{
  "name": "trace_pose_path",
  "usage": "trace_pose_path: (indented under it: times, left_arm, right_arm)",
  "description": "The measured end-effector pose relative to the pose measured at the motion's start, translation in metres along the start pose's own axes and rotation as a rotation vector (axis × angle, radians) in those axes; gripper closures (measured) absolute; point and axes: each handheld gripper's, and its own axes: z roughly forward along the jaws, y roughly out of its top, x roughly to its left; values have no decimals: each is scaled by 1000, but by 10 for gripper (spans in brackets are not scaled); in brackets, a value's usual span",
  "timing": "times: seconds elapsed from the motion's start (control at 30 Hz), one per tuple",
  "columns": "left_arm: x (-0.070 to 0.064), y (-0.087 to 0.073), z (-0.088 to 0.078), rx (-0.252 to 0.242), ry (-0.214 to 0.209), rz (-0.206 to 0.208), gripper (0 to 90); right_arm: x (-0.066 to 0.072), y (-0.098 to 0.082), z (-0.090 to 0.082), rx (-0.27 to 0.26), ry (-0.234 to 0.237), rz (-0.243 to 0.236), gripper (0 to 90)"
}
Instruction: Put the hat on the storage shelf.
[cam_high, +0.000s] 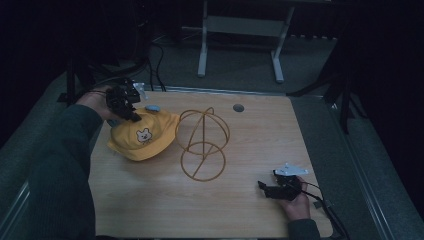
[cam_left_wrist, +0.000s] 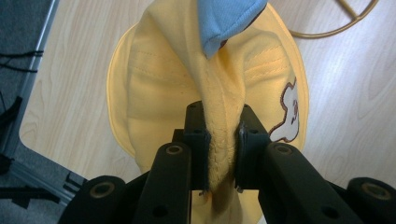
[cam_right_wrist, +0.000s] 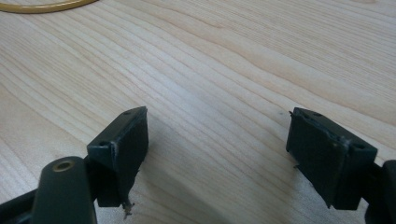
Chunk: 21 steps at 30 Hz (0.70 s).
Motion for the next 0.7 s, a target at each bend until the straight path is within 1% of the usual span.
trace_pose_path:
  times: [0.17, 0.27, 0.43, 0.5, 0.63, 0.7]
  left_arm:
    - [-2, -2, -9, -23, -3, 12, 784]
    - [-3, -2, -13, -36, -12, 10, 784]
    - [-3, -5, -20, -46, -30, 1, 785]
    - [-3, -5, -24, -63, -37, -7, 785]
    - [-5, -6, -30, -83, -57, -4, 785]
    - [-5, -6, -31, -85, -64, -1, 785]
  right_arm:
    - [0, 0, 0, 0, 0, 0, 209]
    - [0, 0, 0, 1, 0, -2, 209]
    - [0, 0, 0, 1, 0, -1, 209]
    - [0, 0, 0, 2, 0, -1, 209]
    - [0, 0, 0, 1, 0, 0, 209]
    - [0, 0, 0, 1, 0, 0, 209]
